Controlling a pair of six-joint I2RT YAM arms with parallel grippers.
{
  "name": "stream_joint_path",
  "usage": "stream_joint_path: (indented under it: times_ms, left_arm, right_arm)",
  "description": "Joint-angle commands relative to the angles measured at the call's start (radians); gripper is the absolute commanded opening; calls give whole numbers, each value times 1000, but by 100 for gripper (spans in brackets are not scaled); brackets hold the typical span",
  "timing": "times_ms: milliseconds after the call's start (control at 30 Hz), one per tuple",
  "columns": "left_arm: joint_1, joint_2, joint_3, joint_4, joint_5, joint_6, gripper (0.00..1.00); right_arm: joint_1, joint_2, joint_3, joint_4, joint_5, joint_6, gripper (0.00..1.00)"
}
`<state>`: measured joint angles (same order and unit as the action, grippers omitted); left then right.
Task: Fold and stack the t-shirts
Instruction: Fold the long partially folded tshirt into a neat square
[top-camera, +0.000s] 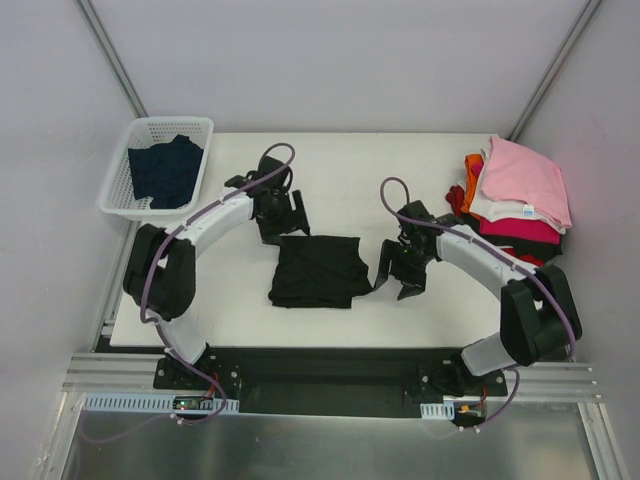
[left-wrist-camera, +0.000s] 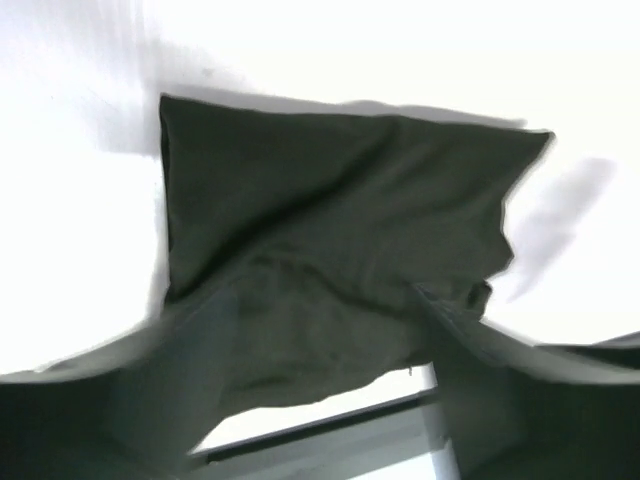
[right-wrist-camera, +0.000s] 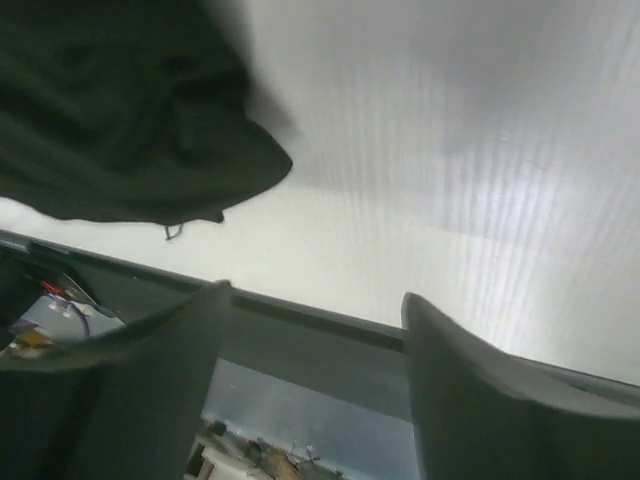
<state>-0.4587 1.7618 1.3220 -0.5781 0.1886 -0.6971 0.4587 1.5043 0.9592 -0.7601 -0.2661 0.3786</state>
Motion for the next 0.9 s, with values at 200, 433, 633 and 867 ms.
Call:
stream_joint_path:
  times_ms: [200, 433, 633, 867]
  left_arm:
    - [-5, -359, -22, -94, -44, -31, 99]
    - [5, -666, -196, -375, -214, -91, 99]
    - [17, -800, -149, -667, -395, -120, 99]
    - [17, -822, -92, -802, -391, -209, 99]
  right_arm:
    - [-3, -291, -40, -171, 79, -9, 98]
    - [-2, -559, -157, -254, 145, 26, 99]
    - [0, -680, -122, -427, 229, 39, 98]
    - [0, -848, -111, -547, 260, 124, 100]
